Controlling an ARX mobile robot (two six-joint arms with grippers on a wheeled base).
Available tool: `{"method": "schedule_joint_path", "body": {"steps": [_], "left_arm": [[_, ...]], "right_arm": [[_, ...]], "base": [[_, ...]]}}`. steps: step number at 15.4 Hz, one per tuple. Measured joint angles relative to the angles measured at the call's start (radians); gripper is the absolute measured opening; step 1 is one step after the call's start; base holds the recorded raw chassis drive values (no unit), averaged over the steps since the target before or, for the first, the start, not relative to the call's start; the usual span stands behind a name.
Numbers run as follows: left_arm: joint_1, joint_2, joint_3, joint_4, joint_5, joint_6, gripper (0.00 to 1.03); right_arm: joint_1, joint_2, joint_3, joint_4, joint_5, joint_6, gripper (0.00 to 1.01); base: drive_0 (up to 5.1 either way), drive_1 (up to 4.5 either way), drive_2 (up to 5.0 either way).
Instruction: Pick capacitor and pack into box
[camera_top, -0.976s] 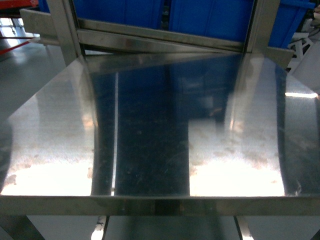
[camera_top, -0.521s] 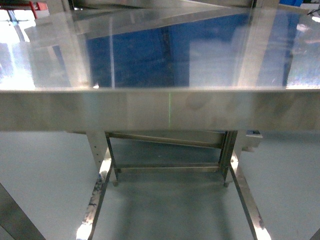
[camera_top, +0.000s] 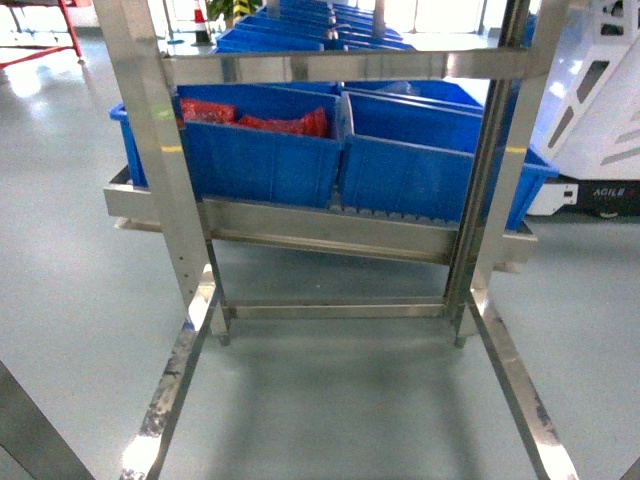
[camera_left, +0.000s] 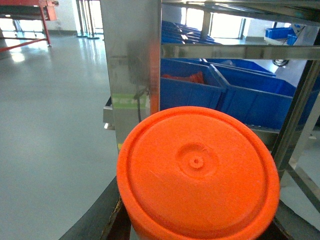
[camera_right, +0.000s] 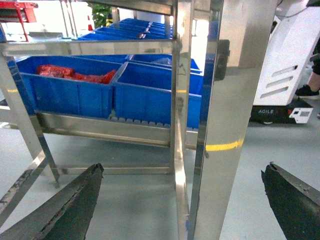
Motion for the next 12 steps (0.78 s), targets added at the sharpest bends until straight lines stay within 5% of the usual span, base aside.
{"method": "schedule_joint_path", "body": {"steps": [12], "left_arm": [[0.000,0.000,0.000,0.000,0.001,0.000,0.45]], "right_arm": [[0.000,0.000,0.000,0.000,0.002,0.000,0.98]], "base": [[-0.4,0.27,0.1]]}}
